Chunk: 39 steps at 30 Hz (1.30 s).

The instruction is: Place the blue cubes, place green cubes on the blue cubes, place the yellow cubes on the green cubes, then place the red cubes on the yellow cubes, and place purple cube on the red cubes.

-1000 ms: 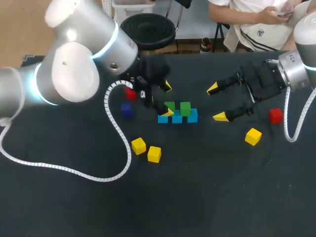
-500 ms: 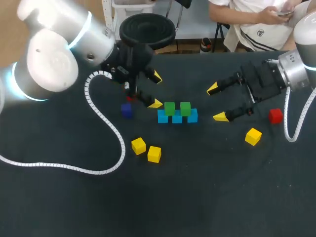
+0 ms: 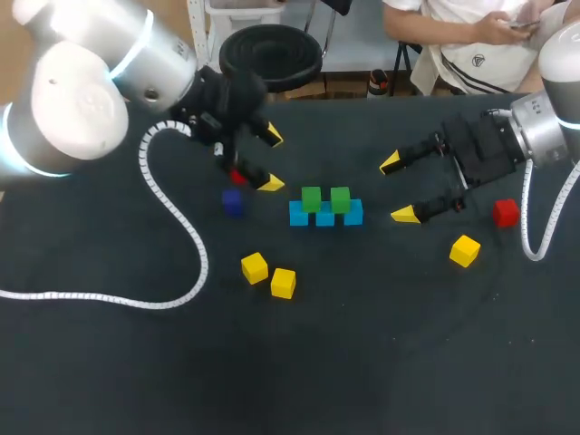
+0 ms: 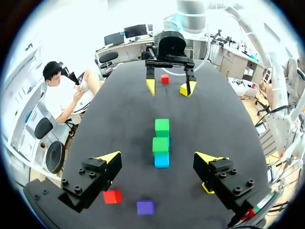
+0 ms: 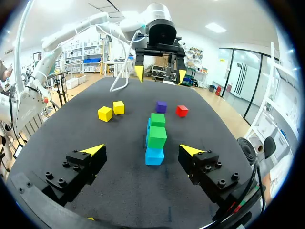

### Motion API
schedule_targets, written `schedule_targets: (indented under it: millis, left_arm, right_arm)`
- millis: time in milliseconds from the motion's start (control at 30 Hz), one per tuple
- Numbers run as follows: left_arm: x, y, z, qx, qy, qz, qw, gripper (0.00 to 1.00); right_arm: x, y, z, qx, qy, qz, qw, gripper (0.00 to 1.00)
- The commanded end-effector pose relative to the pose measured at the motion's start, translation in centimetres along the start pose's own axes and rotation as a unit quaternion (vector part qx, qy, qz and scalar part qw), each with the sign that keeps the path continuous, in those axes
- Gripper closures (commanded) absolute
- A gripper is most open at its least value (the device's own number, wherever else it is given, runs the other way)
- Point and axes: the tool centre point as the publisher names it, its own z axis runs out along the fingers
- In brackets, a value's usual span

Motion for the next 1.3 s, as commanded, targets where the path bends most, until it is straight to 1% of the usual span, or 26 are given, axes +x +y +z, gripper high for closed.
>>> schedule_targets:
  millis: [33, 167, 800, 833, 933, 1033, 1067, 1133, 1200, 1300]
  left_arm:
    - [0.7, -0.7, -0.7, -0.012, -0.003, -0.010, 1.000, 0.00]
    - [0.7, -0.9, -0.8, -0.004, 0.000, 0.001, 1.000, 0.00]
    - [0.7, -0.9, -0.9, -0.005, -0.001, 0.000, 1.000, 0.00]
    - [0.7, -0.9, -0.9, -0.005, -0.001, 0.000, 1.000, 0.00]
    - [0.7, -0.9, -0.9, -0.005, -0.001, 0.000, 1.000, 0.00]
    - [0.7, -0.9, -0.9, -0.005, -0.001, 0.000, 1.000, 0.00]
    - [0.7, -0.9, -0.9, -0.005, -0.001, 0.000, 1.000, 0.00]
    - [0.7, -0.9, -0.9, -0.005, -0.001, 0.000, 1.000, 0.00]
    - [0.7, -0.9, -0.9, -0.005, -0.001, 0.000, 1.000, 0.00]
    - [0.7, -0.9, -0.9, -0.005, -0.001, 0.000, 1.000, 0.00]
  right_arm:
    - [0.0, 0.0, 0.0, 0.001, 0.000, -0.001, 1.000, 0.00]
    - [0.0, 0.0, 0.0, 0.001, 0.000, -0.001, 1.000, 0.00]
    - [0.0, 0.0, 0.0, 0.001, 0.000, -0.001, 1.000, 0.00]
    - [0.0, 0.2, 0.4, 0.003, 0.003, 0.001, 1.000, 0.00]
    - [-0.6, 1.2, 0.2, 0.020, 0.012, 0.013, 1.000, 0.00]
    - [-1.7, 2.7, 0.0, 0.041, 0.038, 0.023, 0.998, 0.00]
    - [-2.1, 3.4, 0.1, 0.048, 0.053, 0.032, 0.997, 0.00]
    - [-2.7, 4.4, 0.4, 0.053, 0.060, 0.037, 0.996, 0.00]
    - [-3.4, 5.6, 1.0, 0.061, 0.086, 0.050, 0.993, 0.00]
    - [-4.1, 7.3, 1.6, 0.076, 0.104, 0.055, 0.990, 0.00]
